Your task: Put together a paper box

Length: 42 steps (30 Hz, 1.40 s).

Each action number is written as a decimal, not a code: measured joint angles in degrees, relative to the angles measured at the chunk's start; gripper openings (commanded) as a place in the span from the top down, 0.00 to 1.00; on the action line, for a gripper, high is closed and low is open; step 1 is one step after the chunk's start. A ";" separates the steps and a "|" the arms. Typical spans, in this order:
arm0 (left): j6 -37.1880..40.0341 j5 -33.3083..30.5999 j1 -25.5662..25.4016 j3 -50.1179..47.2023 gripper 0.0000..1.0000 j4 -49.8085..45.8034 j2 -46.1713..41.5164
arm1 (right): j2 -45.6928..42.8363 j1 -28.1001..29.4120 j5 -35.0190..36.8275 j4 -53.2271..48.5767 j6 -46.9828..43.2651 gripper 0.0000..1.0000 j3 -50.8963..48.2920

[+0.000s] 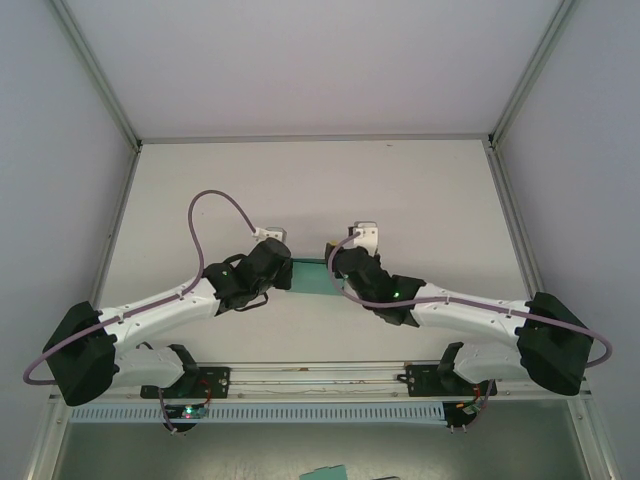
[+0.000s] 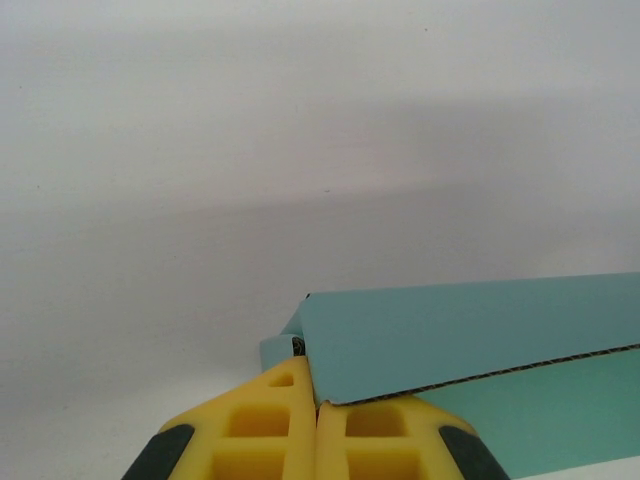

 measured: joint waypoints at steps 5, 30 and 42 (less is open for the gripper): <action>1.07 0.09 -0.22 0.42 1.00 -0.59 0.00 | 0.59 -2.56 -3.63 -0.09 2.97 0.45 -1.68; 8.44 10.75 -1.01 5.99 0.17 -17.68 -4.81 | 0.79 -2.86 -8.85 7.74 12.24 0.51 -9.18; 5.57 10.45 5.66 11.69 0.12 -17.53 0.09 | 2.49 -2.91 -9.44 10.91 13.11 0.52 -9.57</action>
